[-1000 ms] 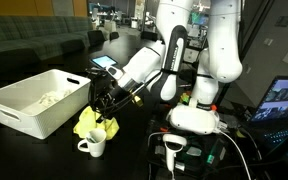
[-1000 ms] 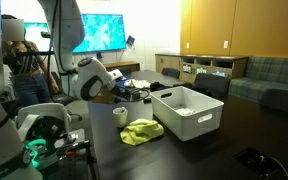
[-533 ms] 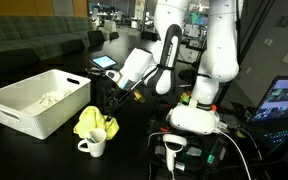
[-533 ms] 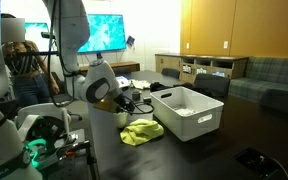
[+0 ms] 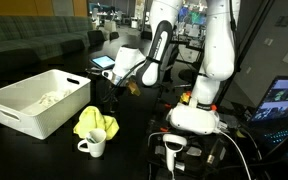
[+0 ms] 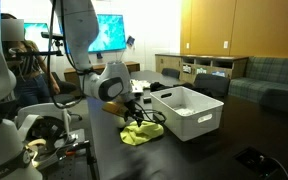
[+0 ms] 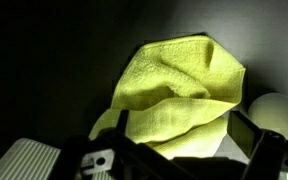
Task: Pick up the white towel and put it in the basket , pick up the marker and put it in the cup, then, pick up the yellow towel and put it in the basket, and finally pick up the masking tape and put it in the cup
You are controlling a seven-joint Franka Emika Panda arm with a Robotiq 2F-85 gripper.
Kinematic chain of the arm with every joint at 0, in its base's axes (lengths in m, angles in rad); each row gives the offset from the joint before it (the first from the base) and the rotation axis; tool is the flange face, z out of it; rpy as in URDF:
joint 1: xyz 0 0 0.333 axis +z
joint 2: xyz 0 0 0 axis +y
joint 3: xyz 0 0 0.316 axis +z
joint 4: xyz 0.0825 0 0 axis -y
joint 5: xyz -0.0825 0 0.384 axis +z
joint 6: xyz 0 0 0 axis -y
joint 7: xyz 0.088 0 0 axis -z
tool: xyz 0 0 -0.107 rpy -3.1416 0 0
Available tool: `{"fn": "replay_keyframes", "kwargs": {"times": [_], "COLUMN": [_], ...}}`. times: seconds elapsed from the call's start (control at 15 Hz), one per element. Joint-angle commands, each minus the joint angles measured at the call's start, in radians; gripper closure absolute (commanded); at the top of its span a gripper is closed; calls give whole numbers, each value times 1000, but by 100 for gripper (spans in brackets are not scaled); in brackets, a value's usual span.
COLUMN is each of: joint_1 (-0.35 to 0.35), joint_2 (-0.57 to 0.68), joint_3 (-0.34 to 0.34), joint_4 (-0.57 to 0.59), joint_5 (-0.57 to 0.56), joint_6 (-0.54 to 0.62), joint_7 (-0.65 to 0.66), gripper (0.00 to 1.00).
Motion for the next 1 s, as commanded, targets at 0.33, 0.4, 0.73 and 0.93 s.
{"fn": "replay_keyframes", "kwargs": {"times": [0.33,0.4,0.73,0.93], "joint_1": [-129,-127,-115,-124], "joint_2": [197,207,268,304], "joint_3": [158,158,143,141], "joint_4": [248,258,292,292], "joint_5": [143,171,257,279], "joint_6": [-237,-249,-267,-252], "joint_7": [-270,-302,-372,-381], "gripper": [0,0,0,0]}}
